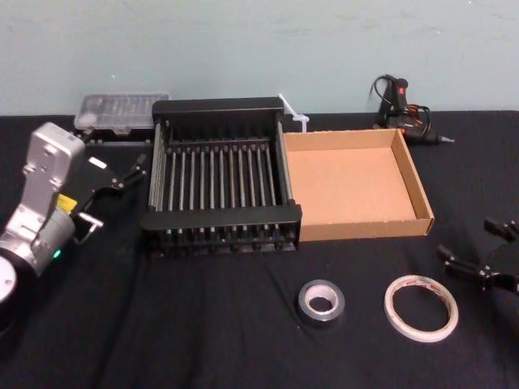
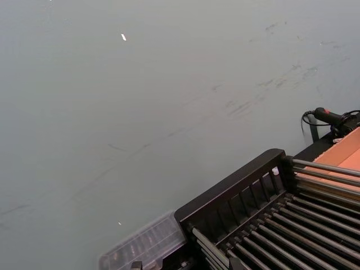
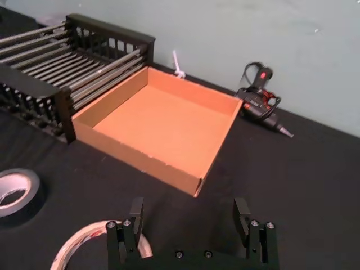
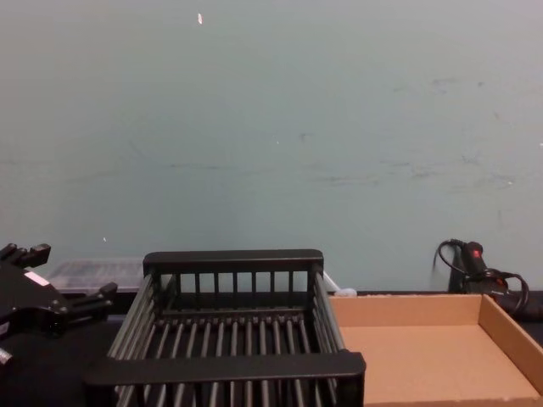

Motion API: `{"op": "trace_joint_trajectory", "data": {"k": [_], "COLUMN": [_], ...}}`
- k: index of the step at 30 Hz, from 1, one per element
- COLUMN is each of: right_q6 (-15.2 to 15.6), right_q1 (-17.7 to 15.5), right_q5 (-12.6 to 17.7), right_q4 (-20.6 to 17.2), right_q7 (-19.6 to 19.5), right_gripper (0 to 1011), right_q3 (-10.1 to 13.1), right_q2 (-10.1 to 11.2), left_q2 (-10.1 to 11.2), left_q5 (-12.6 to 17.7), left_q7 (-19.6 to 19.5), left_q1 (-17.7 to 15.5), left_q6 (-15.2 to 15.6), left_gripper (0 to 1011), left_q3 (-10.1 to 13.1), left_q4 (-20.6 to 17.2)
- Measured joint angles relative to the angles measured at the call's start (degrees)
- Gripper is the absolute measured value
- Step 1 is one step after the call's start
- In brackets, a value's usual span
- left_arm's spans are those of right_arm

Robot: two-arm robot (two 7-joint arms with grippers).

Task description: Pick up the white tape and place it into the black box , Pick up the silver tape and place it into the brown box.

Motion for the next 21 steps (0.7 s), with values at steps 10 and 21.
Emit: {"op": "trace_joint_trajectory", "data": {"k": [10, 21], "right_q6": [4.17, 7.00], "right_q1": [0.77, 1.91], "right_q5": [0.16, 0.51], "right_q4": [0.88, 2.57], "right_q7": [2.67, 5.46], "right_gripper": [1002, 1003], "right_q3": [-0.76, -1.13], "right_q2": [-0.65, -2.13], "left_q2": [0.00, 0.00], "left_q5": [0.00, 0.00], "left_q7": [0.00, 0.00], "left_q1": [0.00, 0.00], "left_q6": [0.00, 0.00], "left_gripper": [1001, 1001], "left_q3": [0.00, 0.00], "left_q4": [0.00, 0.00]}}
